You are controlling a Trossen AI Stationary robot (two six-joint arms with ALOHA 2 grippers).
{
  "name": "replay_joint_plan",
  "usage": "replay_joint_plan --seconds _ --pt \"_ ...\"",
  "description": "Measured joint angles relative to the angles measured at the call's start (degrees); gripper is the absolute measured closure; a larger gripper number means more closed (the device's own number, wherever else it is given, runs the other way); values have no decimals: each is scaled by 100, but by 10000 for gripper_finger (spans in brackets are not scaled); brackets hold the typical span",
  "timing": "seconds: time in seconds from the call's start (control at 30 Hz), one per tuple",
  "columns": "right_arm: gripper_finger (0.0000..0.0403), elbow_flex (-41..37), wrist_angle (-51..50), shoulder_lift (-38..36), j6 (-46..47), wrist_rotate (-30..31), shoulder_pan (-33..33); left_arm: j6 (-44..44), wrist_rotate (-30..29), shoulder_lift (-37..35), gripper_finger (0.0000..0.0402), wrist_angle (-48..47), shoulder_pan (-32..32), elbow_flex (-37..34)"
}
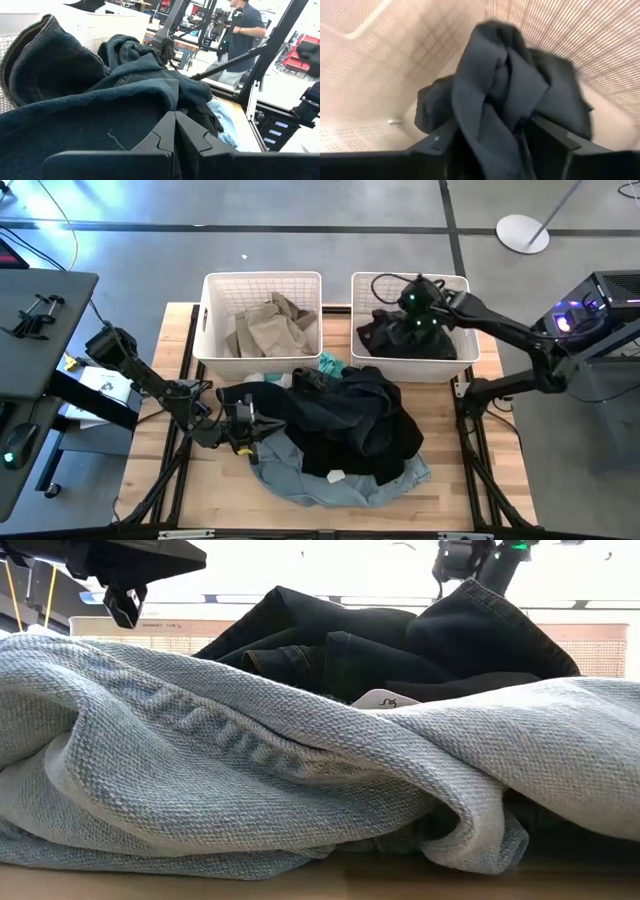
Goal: Sort clothes
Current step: Put the black shorts into the right white laundry bin, then put the dark blue pants into the right white laundry bin
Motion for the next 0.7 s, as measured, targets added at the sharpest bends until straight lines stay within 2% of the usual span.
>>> replay_joint_plan --seconds 0.2,0.33,0.4,0.5,0.6,0.7 --pt "194 1299 -263 -168 -155 465 204 0 0 2 401 -2 0 0" --pt "196 2032 -262 -466 -228 674 883 -123 2 1 401 -2 0 0" --pt "198 2132 -257 -651 -284 674 1561 -226 50 1 401 -2 0 0" --pt "202 1896 -211 -894 -174 829 2932 -234 149 2 401 -2 -45 0" --pt "204 1330 71 -1010 108 1514 4521 -235 149 2 401 2 -116 0" --pt "204 541 932 -951 262 2199 5995 -249 146 3 401 2 -177 0"
